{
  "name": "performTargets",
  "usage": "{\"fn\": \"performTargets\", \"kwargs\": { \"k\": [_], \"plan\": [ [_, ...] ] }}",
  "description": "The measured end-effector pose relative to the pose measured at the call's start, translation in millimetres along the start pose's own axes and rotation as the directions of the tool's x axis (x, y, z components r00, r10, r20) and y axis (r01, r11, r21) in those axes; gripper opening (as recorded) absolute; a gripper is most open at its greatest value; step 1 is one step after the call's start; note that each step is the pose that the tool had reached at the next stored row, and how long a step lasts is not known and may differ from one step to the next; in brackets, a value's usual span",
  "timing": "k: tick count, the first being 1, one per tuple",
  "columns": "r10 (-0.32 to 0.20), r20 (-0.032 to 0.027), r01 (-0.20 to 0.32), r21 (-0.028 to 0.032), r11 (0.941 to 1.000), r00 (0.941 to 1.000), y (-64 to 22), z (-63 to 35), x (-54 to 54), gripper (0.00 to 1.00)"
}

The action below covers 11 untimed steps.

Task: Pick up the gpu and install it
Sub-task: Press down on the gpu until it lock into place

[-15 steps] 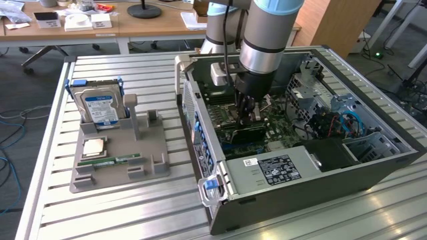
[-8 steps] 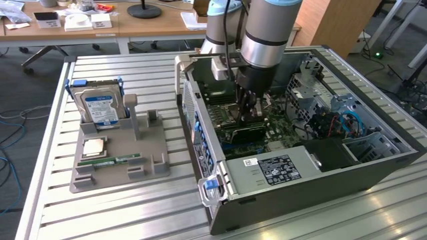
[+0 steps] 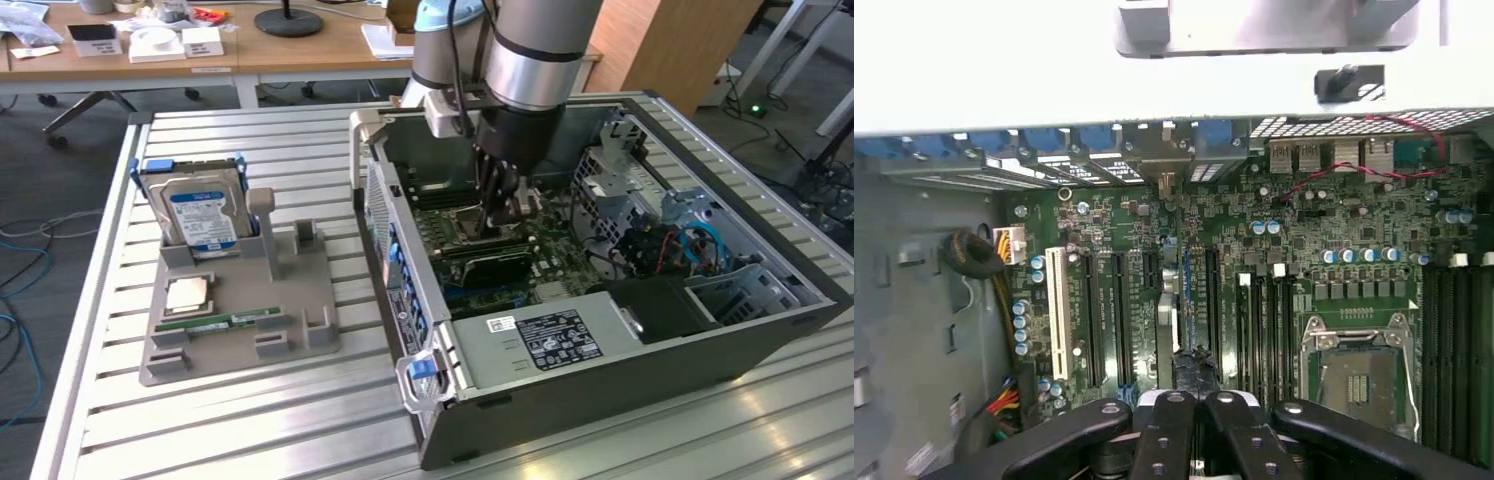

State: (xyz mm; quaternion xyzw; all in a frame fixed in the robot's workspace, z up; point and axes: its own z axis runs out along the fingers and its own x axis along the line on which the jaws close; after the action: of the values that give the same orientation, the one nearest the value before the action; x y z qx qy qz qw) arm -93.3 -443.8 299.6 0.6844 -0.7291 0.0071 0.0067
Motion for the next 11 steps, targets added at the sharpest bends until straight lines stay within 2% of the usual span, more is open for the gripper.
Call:
{"fn": "performTargets", "kwargs": {
  "k": [7,11],
  "plan": [
    [0.000,-0.0037,0.000,0.0002,1.0000,1.0000,0.0,-27.2,-0.5,0.11],
    [0.000,-0.0062,0.000,0.0005,1.0000,1.0000,0.0,-32.3,-0.7,0.11]
  ]
}}
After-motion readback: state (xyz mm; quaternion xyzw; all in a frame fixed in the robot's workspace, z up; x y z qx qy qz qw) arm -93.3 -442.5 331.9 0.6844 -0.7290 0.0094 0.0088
